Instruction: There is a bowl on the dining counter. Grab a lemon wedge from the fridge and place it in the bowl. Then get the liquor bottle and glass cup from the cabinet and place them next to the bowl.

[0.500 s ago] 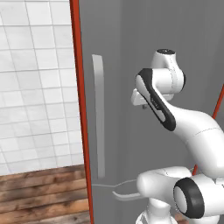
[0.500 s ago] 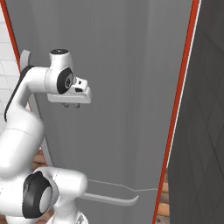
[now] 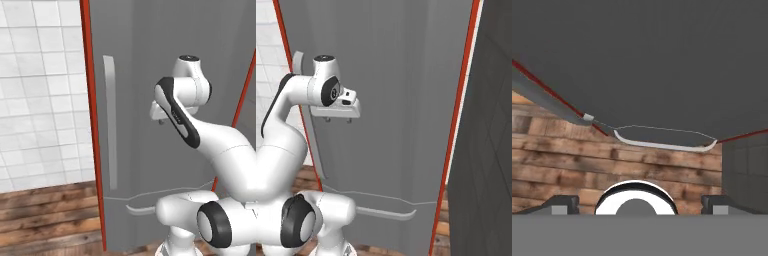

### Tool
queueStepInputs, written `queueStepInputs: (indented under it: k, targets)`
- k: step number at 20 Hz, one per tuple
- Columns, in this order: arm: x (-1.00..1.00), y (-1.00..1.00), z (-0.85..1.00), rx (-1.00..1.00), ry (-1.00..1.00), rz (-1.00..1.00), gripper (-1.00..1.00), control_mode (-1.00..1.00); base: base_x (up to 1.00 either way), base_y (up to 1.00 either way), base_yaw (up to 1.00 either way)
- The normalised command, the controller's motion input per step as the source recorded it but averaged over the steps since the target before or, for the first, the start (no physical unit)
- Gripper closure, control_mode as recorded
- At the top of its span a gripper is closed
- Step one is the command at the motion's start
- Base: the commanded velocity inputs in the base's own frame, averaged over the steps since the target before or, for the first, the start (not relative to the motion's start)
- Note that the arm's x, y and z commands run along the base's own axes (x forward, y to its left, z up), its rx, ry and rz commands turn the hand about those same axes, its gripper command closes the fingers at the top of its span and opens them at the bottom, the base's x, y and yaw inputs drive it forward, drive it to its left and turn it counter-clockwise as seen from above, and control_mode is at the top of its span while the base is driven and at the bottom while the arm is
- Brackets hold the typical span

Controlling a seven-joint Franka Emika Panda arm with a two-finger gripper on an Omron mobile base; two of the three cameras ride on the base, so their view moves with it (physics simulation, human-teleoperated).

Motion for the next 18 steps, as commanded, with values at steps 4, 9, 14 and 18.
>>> queueStepInputs:
  k: [4, 9, 14, 18]
  targets:
    - [0.0, 0.0, 0.0, 0.0, 0.0, 0.0, -1.0, 1.0, -0.6, 0.45, 0.0]
    - [0.0, 0.0, 0.0, 0.0, 0.0, 0.0, -1.0, 1.0, -0.28, 0.61, 0.0]
    - [0.0, 0.0, 0.0, 0.0, 0.0, 0.0, -1.0, 1.0, -0.1, 0.6, -0.09]
    - [0.0, 0.0, 0.0, 0.0, 0.0, 0.0, -1.0, 1.0, -0.04, 0.43, -0.22]
